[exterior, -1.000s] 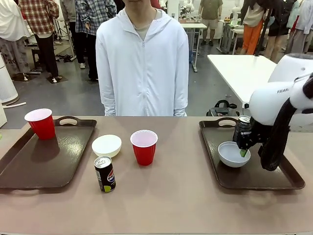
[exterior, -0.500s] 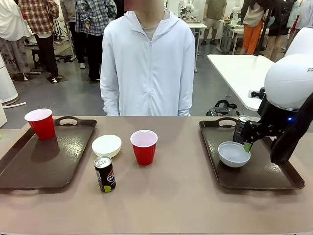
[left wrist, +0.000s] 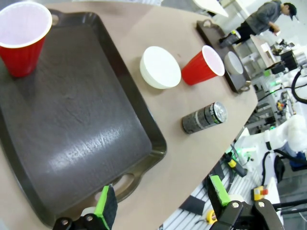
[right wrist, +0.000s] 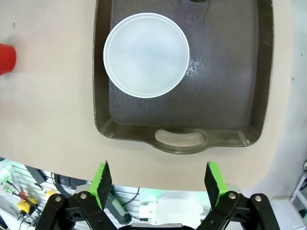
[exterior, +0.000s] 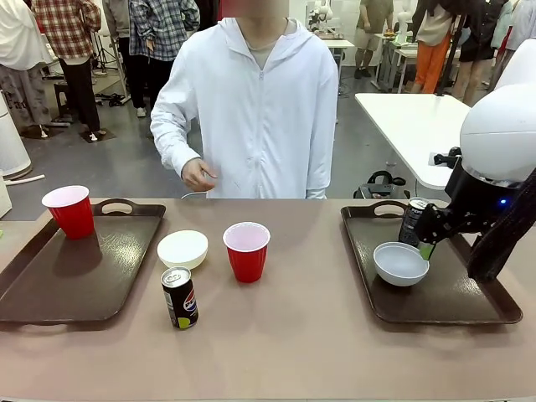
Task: Prepare tableware on both trays.
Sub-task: Pick up a Picnic Bowl from the table and place it on a Handle tray.
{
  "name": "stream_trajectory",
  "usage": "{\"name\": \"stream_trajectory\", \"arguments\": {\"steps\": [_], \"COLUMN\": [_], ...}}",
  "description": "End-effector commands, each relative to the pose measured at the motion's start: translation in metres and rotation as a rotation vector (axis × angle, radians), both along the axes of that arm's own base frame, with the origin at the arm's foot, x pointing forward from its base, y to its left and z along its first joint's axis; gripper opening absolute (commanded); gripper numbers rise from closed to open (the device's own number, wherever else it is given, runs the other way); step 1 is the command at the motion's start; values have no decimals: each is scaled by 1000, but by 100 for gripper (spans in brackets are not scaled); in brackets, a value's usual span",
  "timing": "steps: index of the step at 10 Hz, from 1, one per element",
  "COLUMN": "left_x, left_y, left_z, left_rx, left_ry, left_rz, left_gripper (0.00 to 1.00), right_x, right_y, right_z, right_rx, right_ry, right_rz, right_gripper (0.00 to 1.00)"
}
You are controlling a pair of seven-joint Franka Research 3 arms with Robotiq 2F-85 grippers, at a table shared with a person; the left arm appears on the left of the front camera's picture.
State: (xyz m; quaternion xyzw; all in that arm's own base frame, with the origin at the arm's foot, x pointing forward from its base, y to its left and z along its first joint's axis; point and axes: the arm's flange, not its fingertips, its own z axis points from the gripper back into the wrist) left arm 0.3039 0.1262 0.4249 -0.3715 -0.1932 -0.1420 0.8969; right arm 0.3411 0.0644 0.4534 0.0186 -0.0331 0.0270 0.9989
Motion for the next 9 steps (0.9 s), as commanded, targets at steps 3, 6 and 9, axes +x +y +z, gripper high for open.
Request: {"name": "stream_trajectory", "arguments": {"steps": [3,6,9], "left_x": [-1,-1,0], "left_y": [1,1,0], "left_z": [0,0,0], "left_rx": [-9,-9,0], "left_ry": [-3,-3,0], "left_rz": [0,0,0], "left_gripper": [100,100,100], "right_x": [5,5,1], "right_y": [0,0,0], "right_z": [-3,-3,-2], "right_rx": [2,2,0], "right_ry": [-10,-10,2], "right_rz": [-1,-1,0], "right_gripper": [100,100,100]}}
